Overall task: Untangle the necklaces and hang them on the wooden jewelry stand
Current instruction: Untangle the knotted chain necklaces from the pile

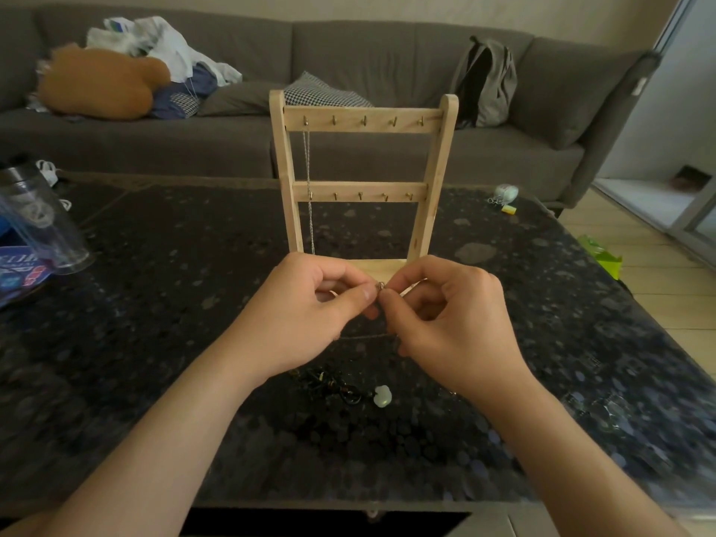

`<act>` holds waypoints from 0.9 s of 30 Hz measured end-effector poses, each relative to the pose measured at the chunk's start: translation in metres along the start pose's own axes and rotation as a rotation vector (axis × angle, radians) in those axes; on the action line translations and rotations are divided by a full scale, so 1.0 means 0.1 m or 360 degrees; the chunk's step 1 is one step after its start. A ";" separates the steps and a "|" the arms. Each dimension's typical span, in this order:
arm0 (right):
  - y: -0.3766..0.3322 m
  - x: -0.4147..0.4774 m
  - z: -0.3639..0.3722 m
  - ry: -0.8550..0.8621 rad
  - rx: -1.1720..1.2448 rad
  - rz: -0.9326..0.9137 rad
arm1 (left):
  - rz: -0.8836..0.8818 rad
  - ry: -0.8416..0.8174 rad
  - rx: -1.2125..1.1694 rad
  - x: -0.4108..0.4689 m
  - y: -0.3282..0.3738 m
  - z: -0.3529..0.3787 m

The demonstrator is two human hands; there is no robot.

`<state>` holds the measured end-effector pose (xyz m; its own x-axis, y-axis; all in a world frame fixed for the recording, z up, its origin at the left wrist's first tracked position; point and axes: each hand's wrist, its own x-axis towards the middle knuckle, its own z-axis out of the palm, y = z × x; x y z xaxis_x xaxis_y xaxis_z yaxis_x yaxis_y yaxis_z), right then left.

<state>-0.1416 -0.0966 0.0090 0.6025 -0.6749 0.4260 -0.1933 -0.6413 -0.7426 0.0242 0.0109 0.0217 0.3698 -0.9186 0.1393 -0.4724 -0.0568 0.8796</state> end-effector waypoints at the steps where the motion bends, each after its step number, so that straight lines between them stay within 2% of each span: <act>1: 0.00 0.00 0.00 -0.0002 0.0026 0.0019 | 0.0013 -0.0002 0.0050 0.00 -0.01 -0.01; 6: -0.03 0.03 -0.04 -0.0043 0.0303 0.0218 | 0.0068 0.0143 0.0211 0.00 -0.03 0.01; 10: -0.03 0.06 -0.05 0.0001 0.0640 0.0418 | -0.0111 0.0289 0.0251 0.02 -0.04 0.02; 13: -0.04 0.07 -0.06 -0.0006 0.0840 0.0552 | -0.0203 0.0211 0.0324 0.02 -0.04 0.00; 20: -0.03 0.09 -0.06 -0.0105 0.1202 0.0834 | -0.0108 -0.0094 0.0564 0.00 -0.04 0.00; 24: -0.04 0.09 -0.04 -0.0189 0.1242 0.0840 | -0.0177 -0.0149 0.0645 -0.01 0.00 0.07; 27: -0.04 0.10 -0.03 -0.0188 0.1208 0.0823 | -0.0116 -0.0039 0.0542 0.00 0.01 0.09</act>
<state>-0.1370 -0.1018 0.0184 0.6657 -0.7422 -0.0773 0.0737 0.1686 -0.9829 0.0169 0.0072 0.0189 0.3953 -0.9161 0.0670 -0.6868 -0.2463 0.6838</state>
